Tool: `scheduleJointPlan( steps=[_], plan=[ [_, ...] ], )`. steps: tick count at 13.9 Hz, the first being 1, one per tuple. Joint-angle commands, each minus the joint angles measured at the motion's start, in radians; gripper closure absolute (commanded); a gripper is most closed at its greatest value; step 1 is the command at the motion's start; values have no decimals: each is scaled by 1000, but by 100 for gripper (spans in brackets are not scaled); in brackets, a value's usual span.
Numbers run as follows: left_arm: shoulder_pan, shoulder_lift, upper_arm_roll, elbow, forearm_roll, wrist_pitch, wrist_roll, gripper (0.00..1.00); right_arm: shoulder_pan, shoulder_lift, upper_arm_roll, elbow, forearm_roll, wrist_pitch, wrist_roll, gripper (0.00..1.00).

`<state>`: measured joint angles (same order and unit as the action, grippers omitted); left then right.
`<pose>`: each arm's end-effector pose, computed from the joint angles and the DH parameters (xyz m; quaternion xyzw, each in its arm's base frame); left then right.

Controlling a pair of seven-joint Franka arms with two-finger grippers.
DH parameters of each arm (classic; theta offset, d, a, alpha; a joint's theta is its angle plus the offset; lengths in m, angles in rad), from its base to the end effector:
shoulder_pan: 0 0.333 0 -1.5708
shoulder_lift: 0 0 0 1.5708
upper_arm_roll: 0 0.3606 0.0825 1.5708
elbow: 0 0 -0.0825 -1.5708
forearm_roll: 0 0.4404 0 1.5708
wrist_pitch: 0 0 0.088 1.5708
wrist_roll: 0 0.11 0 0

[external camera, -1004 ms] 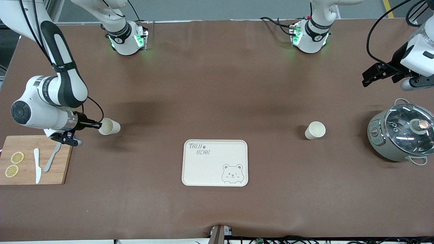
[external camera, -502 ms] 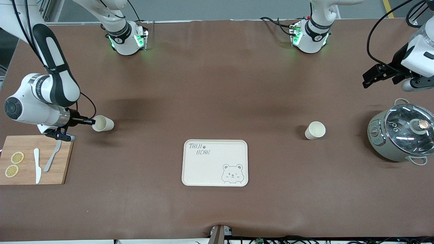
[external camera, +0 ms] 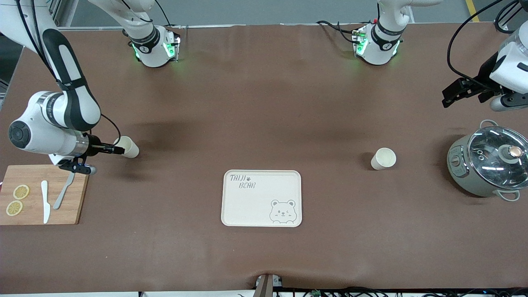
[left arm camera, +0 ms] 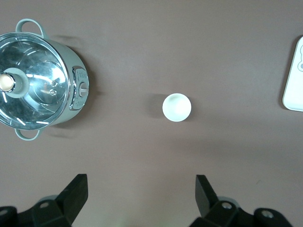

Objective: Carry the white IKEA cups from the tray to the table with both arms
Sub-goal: 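Lower the cup onto the table and open the right gripper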

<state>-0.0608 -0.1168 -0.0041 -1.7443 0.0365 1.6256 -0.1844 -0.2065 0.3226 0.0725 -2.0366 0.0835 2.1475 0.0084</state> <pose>0.5711 -0.0334 0.6481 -0.9981 -0.0587 -0.0014 0.0184 0.6194 -0.0807 0.2693 -0.9887 0.0975 0.1024 0.0505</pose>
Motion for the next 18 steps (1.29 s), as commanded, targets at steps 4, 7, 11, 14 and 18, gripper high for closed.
scheduleJointPlan(
  steps=[4,7,11,14,18],
  plan=[
    [-1,-10,10,9,-41,0,14,0,30,73,4,499,2,-445,-37,0],
    [-4,-4,10,19,-46,2,13,0,74,70,3,657,-33,-526,-31,0],
    [-2,-3,12,25,-44,-15,14,0,154,-107,4,648,-67,-685,72,0],
    [-1,3,12,45,-41,-13,13,0,210,-180,6,639,-71,-771,150,0],
    [-5,3,6,54,-33,-24,-1,0,246,-278,4,593,-71,-836,137,0]
  ],
)
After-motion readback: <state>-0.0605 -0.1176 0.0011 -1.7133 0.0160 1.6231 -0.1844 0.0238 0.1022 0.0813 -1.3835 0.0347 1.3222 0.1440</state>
